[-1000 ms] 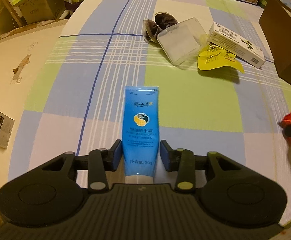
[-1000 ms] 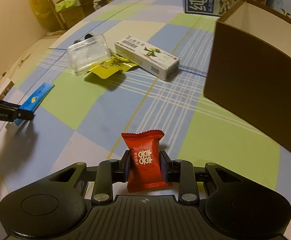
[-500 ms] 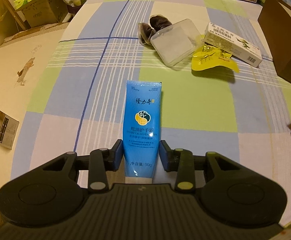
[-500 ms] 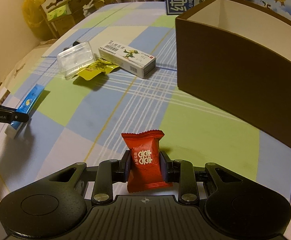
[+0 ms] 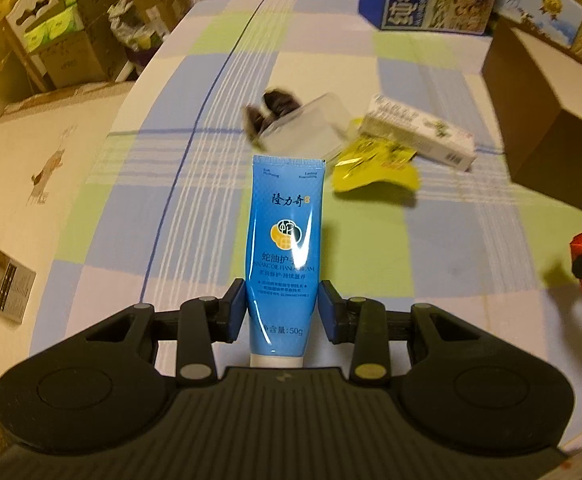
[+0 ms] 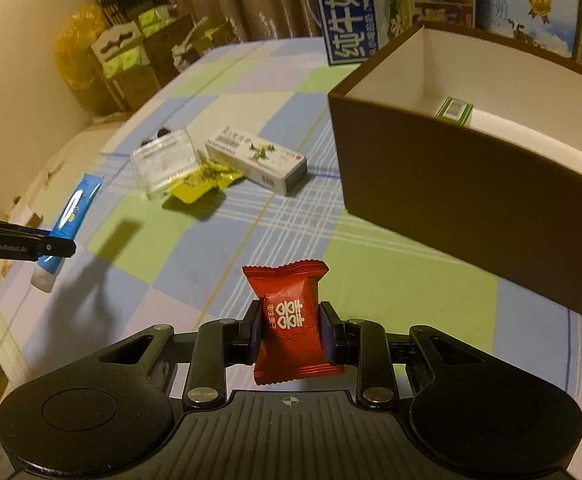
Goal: Organize objects
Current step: 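Lift the tube and candy and carry both toward the brown box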
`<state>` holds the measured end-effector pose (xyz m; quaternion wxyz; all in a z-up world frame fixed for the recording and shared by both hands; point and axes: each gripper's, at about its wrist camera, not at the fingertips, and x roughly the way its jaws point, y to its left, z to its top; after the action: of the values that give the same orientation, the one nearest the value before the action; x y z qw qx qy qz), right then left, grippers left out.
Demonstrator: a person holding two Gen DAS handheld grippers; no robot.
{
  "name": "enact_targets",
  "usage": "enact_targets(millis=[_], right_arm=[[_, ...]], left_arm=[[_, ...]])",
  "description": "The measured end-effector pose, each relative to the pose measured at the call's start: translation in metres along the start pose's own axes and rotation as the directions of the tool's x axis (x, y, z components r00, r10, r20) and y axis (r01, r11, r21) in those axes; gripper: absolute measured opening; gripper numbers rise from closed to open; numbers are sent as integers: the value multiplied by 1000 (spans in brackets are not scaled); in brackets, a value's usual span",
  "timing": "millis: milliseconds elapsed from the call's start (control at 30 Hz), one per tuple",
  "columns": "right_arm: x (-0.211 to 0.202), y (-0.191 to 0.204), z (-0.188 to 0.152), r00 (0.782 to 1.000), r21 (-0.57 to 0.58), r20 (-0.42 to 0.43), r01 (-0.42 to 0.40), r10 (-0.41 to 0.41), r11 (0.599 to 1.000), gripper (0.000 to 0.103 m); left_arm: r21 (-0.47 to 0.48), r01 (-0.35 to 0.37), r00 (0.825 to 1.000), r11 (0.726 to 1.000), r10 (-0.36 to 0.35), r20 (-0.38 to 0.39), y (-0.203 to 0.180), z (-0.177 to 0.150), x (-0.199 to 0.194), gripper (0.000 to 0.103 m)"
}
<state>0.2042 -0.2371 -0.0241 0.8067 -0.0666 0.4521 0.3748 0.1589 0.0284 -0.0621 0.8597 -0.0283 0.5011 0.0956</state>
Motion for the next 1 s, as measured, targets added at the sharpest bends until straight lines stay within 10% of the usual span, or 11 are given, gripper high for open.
enact_targets(millis=[533, 1000], right_arm=[[-70, -39, 11, 993, 99, 115, 16, -27, 995, 26], [-115, -109, 44, 968, 209, 221, 72, -119, 975, 26]], left_arm=[[155, 160, 979, 975, -177, 104, -91, 40, -35, 33], [360, 274, 923, 892, -349, 163, -217, 101, -47, 33]])
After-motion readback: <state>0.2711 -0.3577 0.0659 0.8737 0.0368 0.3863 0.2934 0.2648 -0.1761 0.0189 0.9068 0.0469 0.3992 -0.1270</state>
